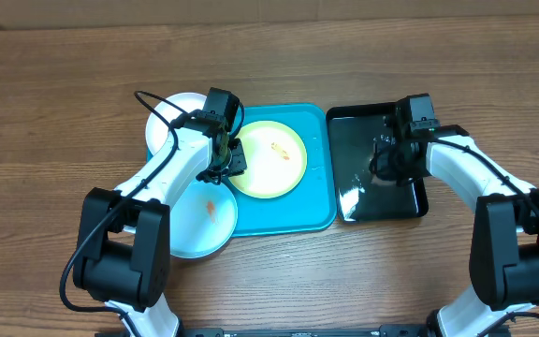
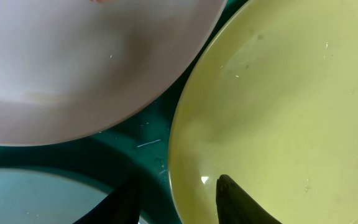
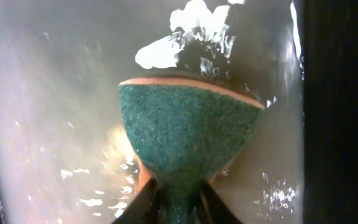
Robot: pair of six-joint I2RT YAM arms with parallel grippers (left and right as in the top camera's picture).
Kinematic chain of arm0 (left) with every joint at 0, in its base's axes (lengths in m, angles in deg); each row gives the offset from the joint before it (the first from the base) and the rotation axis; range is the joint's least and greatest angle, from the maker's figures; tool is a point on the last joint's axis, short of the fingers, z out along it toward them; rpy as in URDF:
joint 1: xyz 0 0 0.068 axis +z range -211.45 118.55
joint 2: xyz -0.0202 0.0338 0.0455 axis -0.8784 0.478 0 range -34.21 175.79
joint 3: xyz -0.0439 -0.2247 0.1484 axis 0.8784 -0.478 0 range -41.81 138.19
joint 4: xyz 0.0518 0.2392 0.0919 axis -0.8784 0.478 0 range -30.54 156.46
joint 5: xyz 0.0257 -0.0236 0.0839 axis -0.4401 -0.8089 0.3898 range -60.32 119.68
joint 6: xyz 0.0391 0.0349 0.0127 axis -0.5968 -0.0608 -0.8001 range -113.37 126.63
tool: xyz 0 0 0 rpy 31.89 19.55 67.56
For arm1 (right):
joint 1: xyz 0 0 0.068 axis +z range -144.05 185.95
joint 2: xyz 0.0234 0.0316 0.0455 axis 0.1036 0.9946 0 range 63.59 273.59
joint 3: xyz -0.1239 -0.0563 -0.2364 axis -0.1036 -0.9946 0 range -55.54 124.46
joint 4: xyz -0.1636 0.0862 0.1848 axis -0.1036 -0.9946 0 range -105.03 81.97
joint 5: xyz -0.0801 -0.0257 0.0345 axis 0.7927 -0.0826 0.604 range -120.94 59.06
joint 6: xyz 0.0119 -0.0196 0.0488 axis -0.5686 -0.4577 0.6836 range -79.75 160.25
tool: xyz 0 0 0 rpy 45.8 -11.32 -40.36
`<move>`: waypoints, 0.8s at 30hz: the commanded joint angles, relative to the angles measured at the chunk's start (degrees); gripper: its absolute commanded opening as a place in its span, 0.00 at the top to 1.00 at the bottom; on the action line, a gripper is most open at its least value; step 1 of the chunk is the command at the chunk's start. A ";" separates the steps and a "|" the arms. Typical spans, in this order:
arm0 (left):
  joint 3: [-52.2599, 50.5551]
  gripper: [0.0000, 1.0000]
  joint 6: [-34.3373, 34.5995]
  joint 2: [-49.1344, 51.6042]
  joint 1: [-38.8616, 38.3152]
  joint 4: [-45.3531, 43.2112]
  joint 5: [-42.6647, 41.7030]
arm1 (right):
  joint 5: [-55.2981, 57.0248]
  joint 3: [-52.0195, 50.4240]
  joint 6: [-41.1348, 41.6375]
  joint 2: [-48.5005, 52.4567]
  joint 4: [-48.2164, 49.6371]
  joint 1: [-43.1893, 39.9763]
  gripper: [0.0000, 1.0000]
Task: Clean dirty plates on tray and stack at the side
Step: 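Grasp the green sponge with the right gripper and dip it in water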
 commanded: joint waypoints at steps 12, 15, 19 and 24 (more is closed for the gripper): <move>-1.38 0.66 -0.07 0.59 0.09 -1.22 -0.04 | -2.25 9.07 0.11 -0.07 -9.03 0.13 0.96; -1.86 0.66 -0.09 0.59 0.09 -1.68 -0.02 | -4.39 10.29 0.13 -0.07 -10.14 0.13 0.96; -1.86 0.75 -0.07 0.59 0.09 -2.58 -0.04 | -5.64 10.36 0.13 -0.07 -9.70 0.13 0.96; -1.86 0.76 -0.09 0.59 0.09 -2.73 0.00 | -5.66 10.36 0.13 -0.07 -9.75 0.13 0.96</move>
